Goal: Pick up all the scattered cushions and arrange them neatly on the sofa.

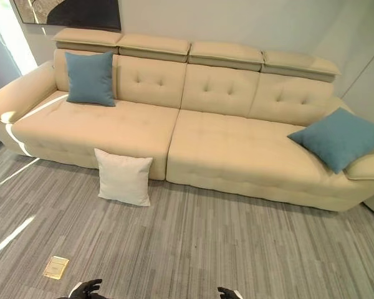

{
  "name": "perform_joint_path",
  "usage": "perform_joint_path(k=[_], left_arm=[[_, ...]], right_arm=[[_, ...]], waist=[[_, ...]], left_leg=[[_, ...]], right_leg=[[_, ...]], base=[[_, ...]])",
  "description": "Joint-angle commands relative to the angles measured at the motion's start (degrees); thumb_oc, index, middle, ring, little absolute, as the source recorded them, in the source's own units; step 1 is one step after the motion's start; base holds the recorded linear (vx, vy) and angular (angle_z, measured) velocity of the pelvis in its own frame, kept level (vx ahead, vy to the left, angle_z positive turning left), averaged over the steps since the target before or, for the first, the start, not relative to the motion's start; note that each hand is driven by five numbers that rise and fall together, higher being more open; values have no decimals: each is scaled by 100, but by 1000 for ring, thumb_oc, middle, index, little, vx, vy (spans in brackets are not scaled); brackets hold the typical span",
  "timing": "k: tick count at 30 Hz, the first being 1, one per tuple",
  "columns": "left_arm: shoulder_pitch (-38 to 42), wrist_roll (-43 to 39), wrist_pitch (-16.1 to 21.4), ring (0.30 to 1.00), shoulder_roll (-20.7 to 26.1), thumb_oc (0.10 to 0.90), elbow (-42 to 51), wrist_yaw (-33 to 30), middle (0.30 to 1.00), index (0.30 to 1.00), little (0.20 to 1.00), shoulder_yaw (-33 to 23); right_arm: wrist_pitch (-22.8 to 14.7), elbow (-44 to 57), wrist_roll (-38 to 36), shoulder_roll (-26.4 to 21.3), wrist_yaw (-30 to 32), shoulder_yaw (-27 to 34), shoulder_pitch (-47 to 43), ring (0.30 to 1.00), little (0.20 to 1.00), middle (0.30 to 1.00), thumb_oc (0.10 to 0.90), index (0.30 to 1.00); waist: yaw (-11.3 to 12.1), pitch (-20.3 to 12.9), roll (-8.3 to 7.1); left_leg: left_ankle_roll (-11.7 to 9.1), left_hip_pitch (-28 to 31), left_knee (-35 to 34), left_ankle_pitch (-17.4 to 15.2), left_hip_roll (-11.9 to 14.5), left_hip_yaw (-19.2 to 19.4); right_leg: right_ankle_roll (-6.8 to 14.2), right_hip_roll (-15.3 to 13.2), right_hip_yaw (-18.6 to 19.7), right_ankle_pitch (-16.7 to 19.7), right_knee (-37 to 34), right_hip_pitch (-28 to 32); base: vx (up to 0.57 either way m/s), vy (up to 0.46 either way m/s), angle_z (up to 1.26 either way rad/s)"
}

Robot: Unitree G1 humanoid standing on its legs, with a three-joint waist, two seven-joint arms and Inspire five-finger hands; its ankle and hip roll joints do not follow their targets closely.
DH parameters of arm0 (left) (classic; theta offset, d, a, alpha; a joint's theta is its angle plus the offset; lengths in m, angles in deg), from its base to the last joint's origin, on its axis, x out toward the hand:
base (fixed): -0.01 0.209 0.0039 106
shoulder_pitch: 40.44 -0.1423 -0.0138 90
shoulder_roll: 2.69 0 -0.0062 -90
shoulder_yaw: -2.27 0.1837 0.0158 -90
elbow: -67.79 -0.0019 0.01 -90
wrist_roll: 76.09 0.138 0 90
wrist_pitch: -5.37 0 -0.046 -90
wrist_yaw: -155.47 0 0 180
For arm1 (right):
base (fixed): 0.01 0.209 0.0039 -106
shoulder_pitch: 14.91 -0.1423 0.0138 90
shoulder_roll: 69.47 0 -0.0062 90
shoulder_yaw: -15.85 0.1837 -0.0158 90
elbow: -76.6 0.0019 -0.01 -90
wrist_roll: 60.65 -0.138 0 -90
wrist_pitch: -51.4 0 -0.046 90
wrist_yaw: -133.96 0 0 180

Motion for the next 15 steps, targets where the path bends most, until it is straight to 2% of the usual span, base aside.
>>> perform_joint_path(k=[1, 15], left_arm=[[303, 127, 138, 900, -96, 800, -283, -114, 900, 900, 900, -49], [240, 126, 114, 900, -139, 800, -311, -83, 900, 900, 900, -35]], right_arm=[[-142, -221, 56, -121, 104, -224, -283, 900, 900, 900, 800, 900], [-143, -247, 73, -113, 106, -274, -213, 900, 900, 900, 800, 900]], waist=[[-30, 99, 4], [-28, 53, -26]], left_leg=[[137, -222, 112, -394, -206, -64], [102, -96, 40, -394, -159, -92]], right_leg=[[-70, 326, 68, -982, 556, -69], [-106, 384, 74, -1007, 422, 89]], base=[[0, 0, 0], [0, 0, 0]])
